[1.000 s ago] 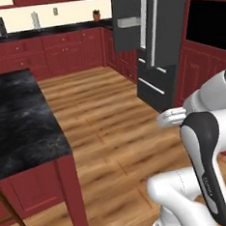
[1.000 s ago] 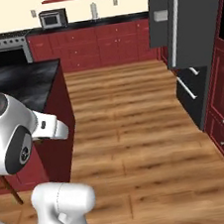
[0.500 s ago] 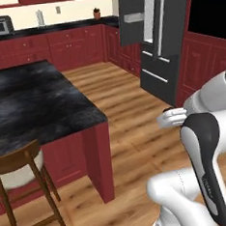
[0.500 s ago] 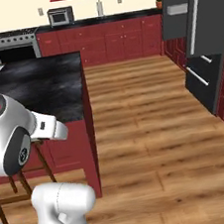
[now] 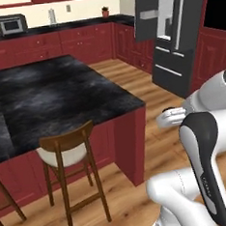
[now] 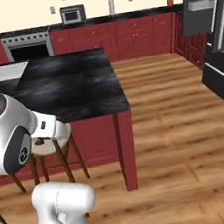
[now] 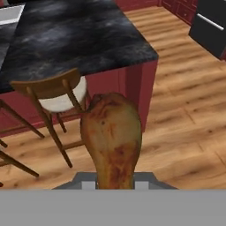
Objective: Take the cheese, chicken drumstick, and avocado from the fridge and place them on the plate on the dining counter to create an appetizer plate.
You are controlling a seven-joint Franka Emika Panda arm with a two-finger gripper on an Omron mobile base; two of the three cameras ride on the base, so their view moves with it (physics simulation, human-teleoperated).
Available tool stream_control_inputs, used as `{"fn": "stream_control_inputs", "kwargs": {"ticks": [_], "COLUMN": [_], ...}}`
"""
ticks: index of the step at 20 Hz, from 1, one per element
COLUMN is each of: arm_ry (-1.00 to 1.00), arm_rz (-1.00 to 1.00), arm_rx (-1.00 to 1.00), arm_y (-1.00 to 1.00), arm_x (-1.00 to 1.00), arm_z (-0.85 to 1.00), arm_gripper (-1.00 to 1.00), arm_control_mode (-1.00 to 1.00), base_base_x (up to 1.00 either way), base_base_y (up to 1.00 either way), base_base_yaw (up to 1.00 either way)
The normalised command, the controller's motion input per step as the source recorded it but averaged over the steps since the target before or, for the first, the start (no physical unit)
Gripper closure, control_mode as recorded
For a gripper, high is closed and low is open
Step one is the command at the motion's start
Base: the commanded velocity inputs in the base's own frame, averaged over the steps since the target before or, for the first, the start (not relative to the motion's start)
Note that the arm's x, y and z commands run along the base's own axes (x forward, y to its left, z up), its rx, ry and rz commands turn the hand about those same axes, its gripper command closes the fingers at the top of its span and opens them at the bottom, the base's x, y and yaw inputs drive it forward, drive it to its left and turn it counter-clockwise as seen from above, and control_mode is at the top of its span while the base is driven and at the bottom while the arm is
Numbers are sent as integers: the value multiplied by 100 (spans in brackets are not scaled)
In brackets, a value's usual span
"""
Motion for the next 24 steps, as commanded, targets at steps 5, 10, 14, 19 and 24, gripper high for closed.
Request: {"fn": "stream_control_inputs", "kwargs": {"ticks": [5, 10, 14, 19, 24], "arm_ry": [0, 0, 0, 0, 0], "arm_rz": [0, 0, 0, 0, 0], "arm_rx": [0, 0, 0, 0, 0], "arm_y": [0, 0, 0, 0, 0], "arm_x": [0, 0, 0, 0, 0], "arm_z": [0, 0, 0, 0, 0], "arm_gripper": [100, 100, 100, 100, 100], "arm_control_mode": [100, 100, 100, 100, 100], "base_base_x": [-19, -11, -1, 10, 75], "base_base_y": [100, 100, 100, 100, 100], "base_base_yaw": [0, 0, 0, 0, 3]}}
